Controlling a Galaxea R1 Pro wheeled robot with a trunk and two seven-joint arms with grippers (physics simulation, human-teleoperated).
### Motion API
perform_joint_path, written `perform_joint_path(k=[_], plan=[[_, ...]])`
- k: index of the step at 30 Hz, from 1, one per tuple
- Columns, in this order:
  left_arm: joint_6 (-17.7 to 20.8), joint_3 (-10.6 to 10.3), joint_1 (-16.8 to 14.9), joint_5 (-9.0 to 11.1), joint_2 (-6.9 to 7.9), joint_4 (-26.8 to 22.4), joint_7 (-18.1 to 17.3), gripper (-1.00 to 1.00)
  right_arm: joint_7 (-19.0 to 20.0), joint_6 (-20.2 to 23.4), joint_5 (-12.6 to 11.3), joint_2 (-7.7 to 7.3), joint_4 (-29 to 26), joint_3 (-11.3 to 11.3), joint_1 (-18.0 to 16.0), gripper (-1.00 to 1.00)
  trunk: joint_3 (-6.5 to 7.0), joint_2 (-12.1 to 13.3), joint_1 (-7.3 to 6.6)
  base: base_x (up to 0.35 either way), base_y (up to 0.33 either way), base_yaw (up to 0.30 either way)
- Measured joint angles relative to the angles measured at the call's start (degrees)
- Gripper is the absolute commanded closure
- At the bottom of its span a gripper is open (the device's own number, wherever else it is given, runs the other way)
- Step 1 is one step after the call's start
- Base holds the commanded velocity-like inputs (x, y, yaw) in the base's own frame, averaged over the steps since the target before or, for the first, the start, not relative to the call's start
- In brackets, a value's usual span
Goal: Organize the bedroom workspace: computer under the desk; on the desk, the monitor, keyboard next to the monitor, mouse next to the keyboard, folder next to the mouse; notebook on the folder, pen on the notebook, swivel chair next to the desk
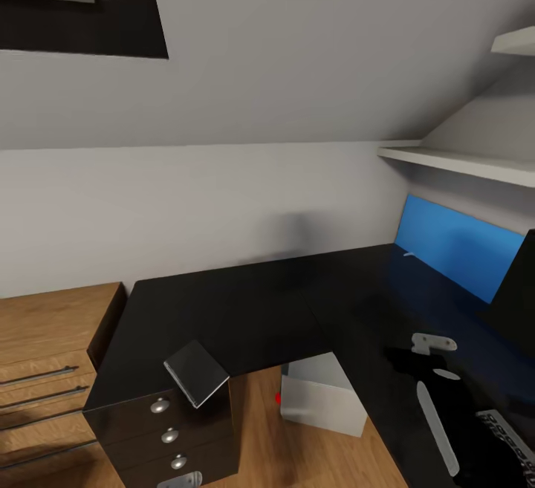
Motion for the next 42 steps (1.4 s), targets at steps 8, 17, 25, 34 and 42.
perform_joint_path(k=[8, 17, 25, 34, 42], plan=[[0.09, -0.34, 0.00, 0.00, -0.08, 0.27, -0.02, -1.00, 0.16, -0.46, -0.25, 6.59, 0.05, 0.78, 0.07, -1.00, 0.18, 0.42, -0.23, 0.000, 0.000, 0.000], [0.10, -0.25, 0.01, -0.01, -0.07, 0.88, -0.10, -1.00, 0.00, -3.28, -0.10, 9.79, 0.19, 0.92, 5.43, -1.00, 0.19, 0.42, -0.21, -0.041, 0.012, 0.064], [0.10, -0.32, 0.02, -0.05, -0.10, 1.43, -0.09, -1.00, -0.11, -5.42, 0.30, 10.85, 2.83, 2.37, 11.02, -1.00, 0.10, 0.42, -0.20, -0.266, 0.170, 0.274], [0.11, -0.40, 0.01, -0.07, -0.11, 2.97, -0.09, -1.00, -0.23, -13.69, 1.06, 10.56, 11.35, 2.50, 12.05, -1.00, -0.36, 0.42, -0.20, -0.283, 0.196, 0.196], [0.05, -0.36, 0.00, 0.01, -0.10, 3.16, -0.02, -1.00, -0.31, -22.46, 5.95, 10.60, 17.31, 2.57, 13.44, -1.00, -0.69, 0.42, -0.22, -0.164, 0.080, 0.035]])
